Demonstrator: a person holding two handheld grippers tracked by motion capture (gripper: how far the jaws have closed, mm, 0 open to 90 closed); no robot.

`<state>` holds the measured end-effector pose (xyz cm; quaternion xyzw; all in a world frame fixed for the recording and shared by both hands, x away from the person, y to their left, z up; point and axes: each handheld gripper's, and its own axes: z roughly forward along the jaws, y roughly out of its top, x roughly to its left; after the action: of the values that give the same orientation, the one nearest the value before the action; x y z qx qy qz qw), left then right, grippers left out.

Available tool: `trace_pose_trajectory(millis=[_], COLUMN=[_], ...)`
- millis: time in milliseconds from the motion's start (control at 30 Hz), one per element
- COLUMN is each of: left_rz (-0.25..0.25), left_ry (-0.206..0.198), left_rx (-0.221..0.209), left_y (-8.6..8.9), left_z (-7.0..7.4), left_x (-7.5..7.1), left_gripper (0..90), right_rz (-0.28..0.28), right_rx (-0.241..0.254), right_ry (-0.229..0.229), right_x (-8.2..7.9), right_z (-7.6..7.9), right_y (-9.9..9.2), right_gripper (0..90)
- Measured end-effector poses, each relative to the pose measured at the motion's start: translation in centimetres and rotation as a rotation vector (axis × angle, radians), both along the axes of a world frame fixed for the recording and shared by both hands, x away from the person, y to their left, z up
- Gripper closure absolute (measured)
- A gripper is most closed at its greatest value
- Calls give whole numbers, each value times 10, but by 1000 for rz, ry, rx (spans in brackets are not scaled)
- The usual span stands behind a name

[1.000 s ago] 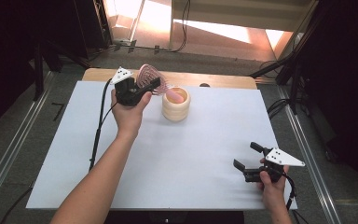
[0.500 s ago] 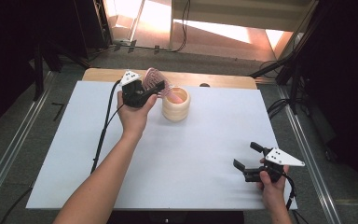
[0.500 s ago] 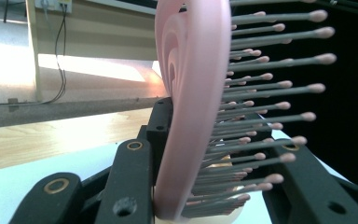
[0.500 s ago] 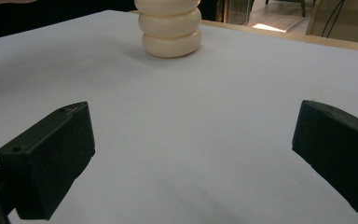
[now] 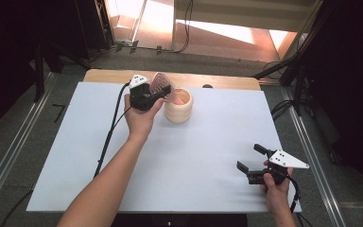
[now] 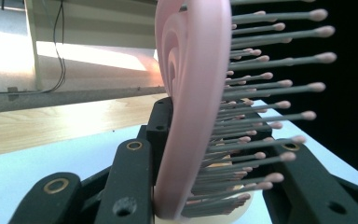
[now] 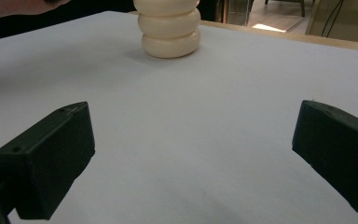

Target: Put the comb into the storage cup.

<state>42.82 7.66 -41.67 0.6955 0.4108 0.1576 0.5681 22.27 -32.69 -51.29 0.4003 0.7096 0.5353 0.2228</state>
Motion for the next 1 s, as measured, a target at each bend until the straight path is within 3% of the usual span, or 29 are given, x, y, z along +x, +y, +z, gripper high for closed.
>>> trace_pose_trajectory(millis=[233, 467, 533, 767, 1000], left_rz=[17, -9, -6, 6, -18], left_ry=[10, 13, 16, 42, 16], left_rx=[17, 29, 29, 12, -10], left_y=[-5, -8, -8, -2, 5], left_z=[-5, -6, -6, -5, -6], left_x=[3, 3, 3, 1, -4], left_gripper=[651, 620, 563, 229, 113], right_rz=[-3, -2, -2, -1, -1], right_rx=[4, 5, 5, 3, 3], right_ry=[3, 3, 3, 3, 4], right_x=[0, 0, 0, 0, 0], right_z=[0, 0, 0, 0, -1], right_y=[0, 0, 0, 0, 0], right_gripper=[0, 0, 0, 0, 0])
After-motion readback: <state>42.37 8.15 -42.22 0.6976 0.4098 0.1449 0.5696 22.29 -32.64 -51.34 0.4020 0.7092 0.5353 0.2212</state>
